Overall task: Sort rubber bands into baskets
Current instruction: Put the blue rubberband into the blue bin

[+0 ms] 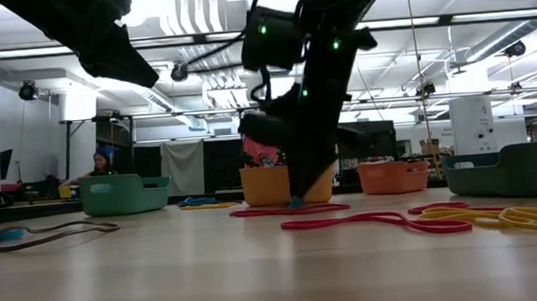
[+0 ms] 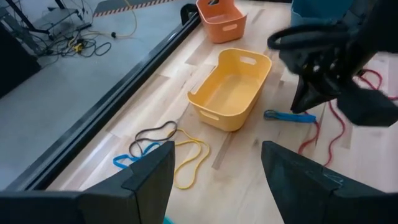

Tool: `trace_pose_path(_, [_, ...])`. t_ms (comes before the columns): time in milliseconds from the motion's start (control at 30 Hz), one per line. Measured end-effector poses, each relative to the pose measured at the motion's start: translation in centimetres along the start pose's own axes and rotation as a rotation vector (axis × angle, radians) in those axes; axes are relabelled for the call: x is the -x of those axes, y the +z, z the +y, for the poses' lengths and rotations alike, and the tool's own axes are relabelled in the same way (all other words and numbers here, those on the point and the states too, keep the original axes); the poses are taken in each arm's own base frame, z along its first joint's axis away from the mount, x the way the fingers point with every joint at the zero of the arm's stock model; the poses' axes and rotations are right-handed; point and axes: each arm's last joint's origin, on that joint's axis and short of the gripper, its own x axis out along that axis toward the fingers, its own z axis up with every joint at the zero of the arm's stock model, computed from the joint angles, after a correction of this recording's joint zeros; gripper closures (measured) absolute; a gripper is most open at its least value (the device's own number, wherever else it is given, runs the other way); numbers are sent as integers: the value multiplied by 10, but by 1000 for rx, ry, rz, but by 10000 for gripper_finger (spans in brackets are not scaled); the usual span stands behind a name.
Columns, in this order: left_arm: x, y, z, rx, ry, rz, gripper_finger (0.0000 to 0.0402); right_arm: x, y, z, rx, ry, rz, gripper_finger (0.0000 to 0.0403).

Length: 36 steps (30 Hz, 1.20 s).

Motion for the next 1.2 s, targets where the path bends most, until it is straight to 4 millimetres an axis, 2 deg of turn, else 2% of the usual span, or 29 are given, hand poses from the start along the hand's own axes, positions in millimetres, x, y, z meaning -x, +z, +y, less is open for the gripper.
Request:
trace_pose_path(167, [0, 0, 0, 15, -1, 1, 178, 26, 3, 0, 63, 28, -20, 394])
trace_pose_path(400, [0, -1, -1, 36, -25, 13, 178, 74, 2, -9, 126, 43, -20, 394])
trace_pose_path(567, [0, -1, -1, 47, -26, 14, 178, 94, 5, -13, 118, 76, -53, 394])
trace_pose_path(700, [-1, -1, -1, 57, -26, 15, 178, 85, 3, -11, 107, 64, -42, 394])
trace_pose_path(900, [-1, -1, -1, 56, -26, 17, 178, 48, -2, 1, 81, 45, -23, 385])
trace_pose_path(1000, [-1, -1, -1, 55, -25, 18, 178, 34, -3, 3, 59, 30, -12, 362])
trace_pose_path(1200, [-1, -2, -1, 52, -24, 23, 178, 15, -5, 7, 45, 7, -3, 291])
